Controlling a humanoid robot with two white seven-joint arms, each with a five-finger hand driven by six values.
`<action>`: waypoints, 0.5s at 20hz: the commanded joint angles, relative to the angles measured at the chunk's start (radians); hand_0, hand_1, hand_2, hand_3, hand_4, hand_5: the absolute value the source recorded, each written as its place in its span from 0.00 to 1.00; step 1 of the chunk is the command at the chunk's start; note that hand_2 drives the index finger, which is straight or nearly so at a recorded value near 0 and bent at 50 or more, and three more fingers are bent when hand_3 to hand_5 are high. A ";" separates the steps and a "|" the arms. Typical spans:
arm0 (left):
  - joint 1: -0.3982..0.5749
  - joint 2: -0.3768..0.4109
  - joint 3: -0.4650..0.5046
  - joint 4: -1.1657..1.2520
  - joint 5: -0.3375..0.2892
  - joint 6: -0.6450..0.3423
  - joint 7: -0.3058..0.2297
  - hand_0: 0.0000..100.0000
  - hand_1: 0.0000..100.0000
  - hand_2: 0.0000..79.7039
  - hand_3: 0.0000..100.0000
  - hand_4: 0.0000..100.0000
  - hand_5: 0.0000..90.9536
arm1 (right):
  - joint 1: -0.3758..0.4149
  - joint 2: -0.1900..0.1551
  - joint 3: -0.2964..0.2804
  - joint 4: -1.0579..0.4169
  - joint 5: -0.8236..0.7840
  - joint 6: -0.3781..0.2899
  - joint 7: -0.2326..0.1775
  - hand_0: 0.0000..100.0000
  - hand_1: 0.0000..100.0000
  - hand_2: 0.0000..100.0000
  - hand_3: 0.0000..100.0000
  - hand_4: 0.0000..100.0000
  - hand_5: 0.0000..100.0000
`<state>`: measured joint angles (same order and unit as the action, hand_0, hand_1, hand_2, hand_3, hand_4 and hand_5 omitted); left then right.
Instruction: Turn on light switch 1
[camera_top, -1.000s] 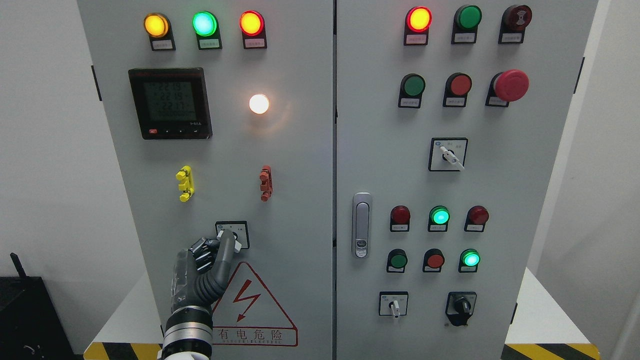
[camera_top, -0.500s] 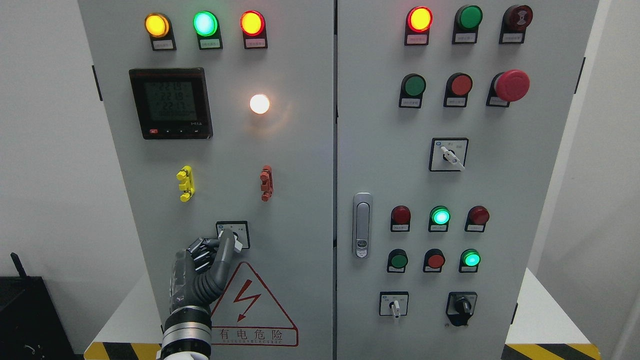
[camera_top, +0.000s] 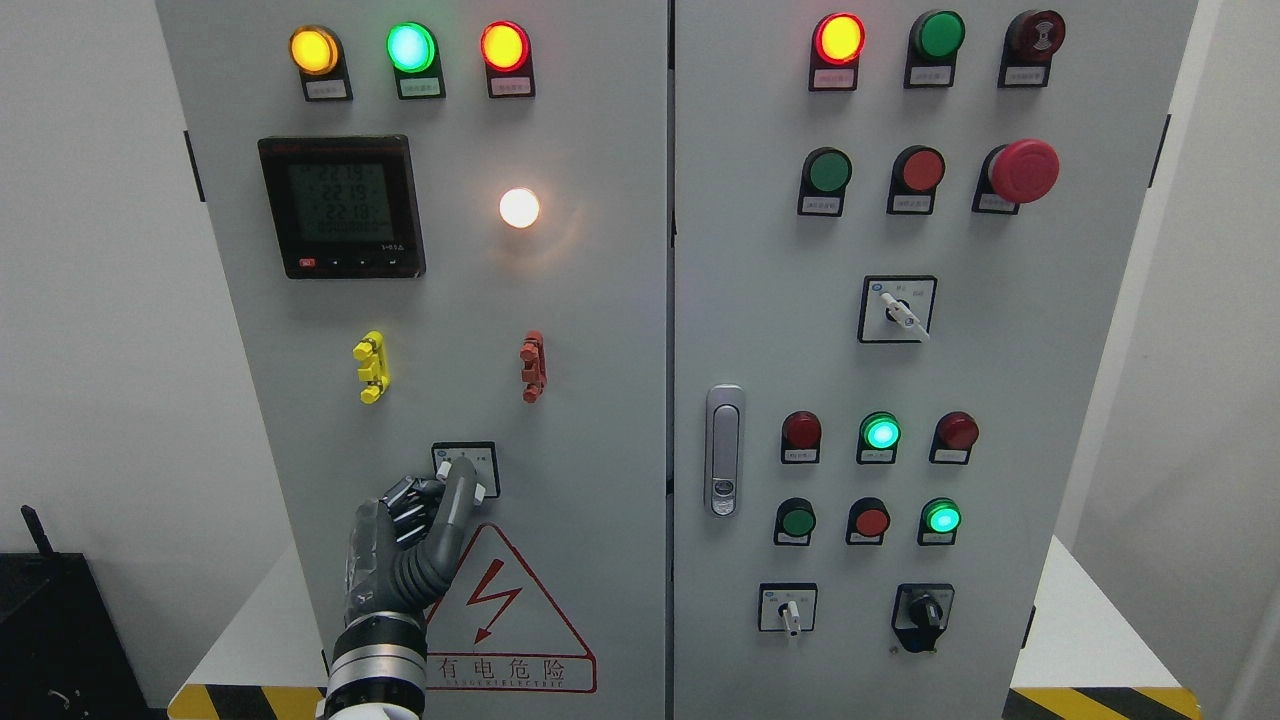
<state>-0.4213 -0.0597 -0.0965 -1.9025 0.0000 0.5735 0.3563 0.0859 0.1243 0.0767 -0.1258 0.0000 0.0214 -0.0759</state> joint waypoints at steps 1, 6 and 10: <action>0.007 -0.002 0.000 -0.003 0.002 0.002 0.000 0.29 0.43 0.75 1.00 0.98 0.97 | 0.000 0.000 0.000 0.000 -0.025 0.000 0.001 0.00 0.00 0.00 0.00 0.00 0.00; 0.009 0.000 -0.002 -0.010 0.002 -0.001 0.000 0.28 0.43 0.76 1.00 0.98 0.97 | 0.000 0.000 0.000 0.000 -0.025 0.000 0.001 0.00 0.00 0.00 0.00 0.00 0.00; 0.013 0.000 -0.003 -0.024 0.003 -0.003 0.000 0.26 0.43 0.76 1.00 0.99 0.97 | 0.000 0.000 0.000 0.000 -0.025 0.000 0.001 0.00 0.00 0.00 0.00 0.00 0.00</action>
<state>-0.4131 -0.0604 -0.0974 -1.9092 0.0000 0.5785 0.3559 0.0859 0.1243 0.0767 -0.1258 0.0000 0.0214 -0.0759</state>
